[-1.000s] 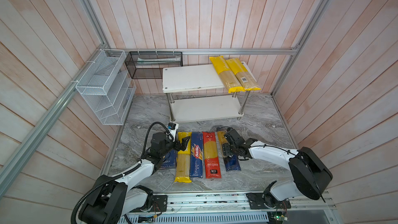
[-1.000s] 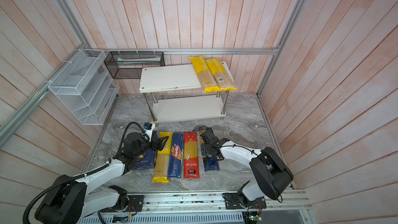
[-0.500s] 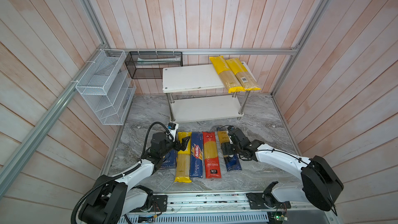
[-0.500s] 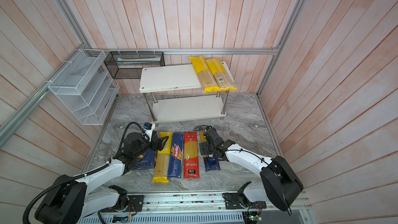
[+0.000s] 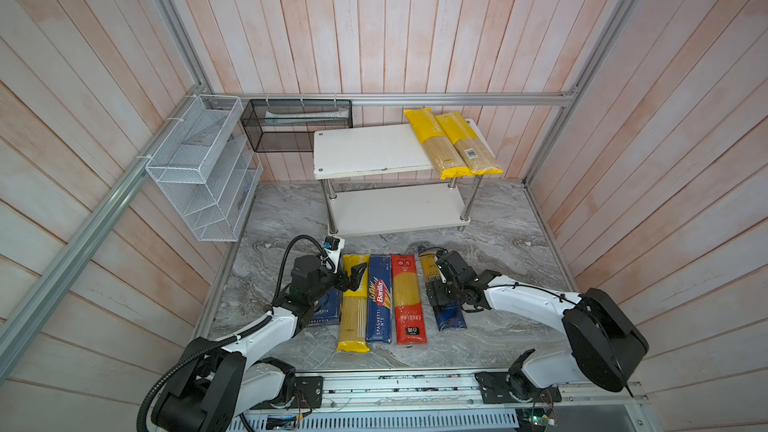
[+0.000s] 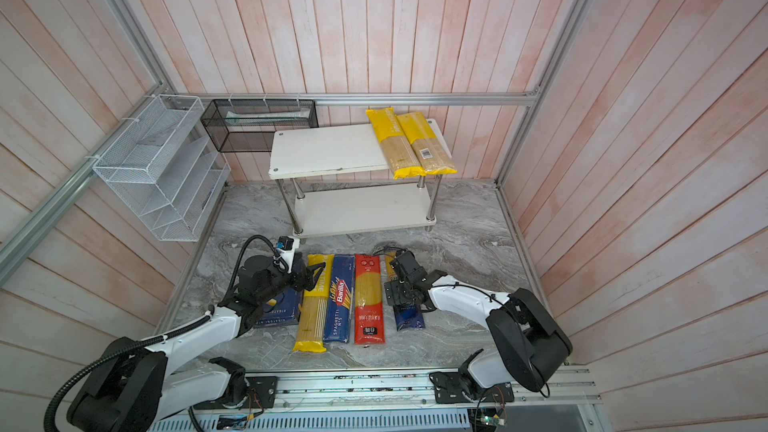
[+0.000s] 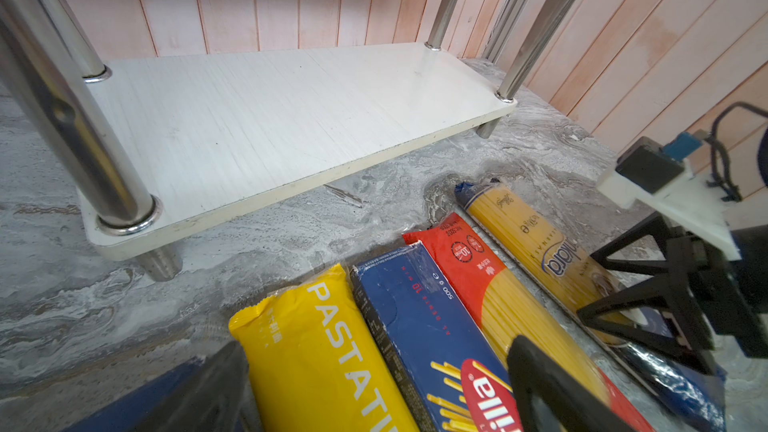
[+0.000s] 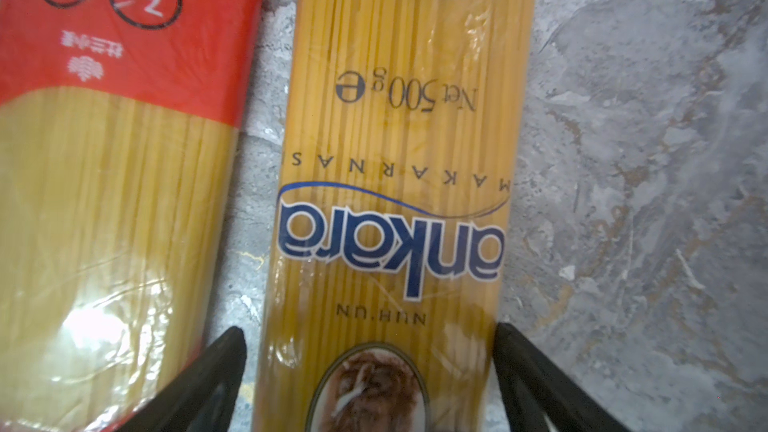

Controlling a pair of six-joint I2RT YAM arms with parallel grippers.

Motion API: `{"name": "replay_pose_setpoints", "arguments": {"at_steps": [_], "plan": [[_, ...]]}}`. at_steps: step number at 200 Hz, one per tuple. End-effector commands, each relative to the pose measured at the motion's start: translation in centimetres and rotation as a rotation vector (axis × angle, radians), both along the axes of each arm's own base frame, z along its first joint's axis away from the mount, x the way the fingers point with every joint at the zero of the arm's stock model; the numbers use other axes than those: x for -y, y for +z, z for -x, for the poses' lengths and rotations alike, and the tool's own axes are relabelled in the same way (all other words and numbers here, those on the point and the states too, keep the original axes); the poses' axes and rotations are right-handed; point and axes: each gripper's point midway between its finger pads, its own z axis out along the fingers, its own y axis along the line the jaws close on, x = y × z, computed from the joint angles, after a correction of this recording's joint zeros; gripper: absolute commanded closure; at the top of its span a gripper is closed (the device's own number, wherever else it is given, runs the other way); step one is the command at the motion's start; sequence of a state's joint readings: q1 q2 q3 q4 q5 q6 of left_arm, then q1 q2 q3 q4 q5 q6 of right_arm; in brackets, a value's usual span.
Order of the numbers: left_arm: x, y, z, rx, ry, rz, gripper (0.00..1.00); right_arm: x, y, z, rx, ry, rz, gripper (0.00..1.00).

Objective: Place and organize the pasta boxes and bags onto the shelf
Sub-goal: 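Close the right gripper on the ankara bag's end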

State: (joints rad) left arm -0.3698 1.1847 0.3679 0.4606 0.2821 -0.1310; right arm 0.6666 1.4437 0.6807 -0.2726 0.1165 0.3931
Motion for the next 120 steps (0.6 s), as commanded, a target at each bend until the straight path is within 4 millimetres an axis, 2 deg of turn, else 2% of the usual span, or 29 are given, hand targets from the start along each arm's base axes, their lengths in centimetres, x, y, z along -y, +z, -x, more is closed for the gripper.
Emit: {"name": "replay_pose_setpoints", "arguments": {"at_steps": [1,42,67,91,120], "plan": [[0.6,0.7,-0.1,0.027,-0.030,0.007,0.00,1.5,-2.0,0.9,-0.076,-0.045,0.026,0.07],[0.6,0.7,0.0,0.028,-0.028,0.005,0.00,1.5,-1.9,0.7,-0.090,-0.039,0.040,0.07],[0.7,0.8,0.1,0.028,-0.034,0.010,0.00,0.6,-1.5,0.5,-0.081,-0.035,-0.007,0.08],[0.7,0.7,0.0,0.026,-0.033,0.010,0.00,0.2,-2.2,1.0,-0.104,-0.037,-0.038,0.07],[0.5,0.7,0.0,0.027,-0.027,0.004,0.00,1.0,-2.7,1.1,-0.112,-0.049,0.016,0.11]]}}
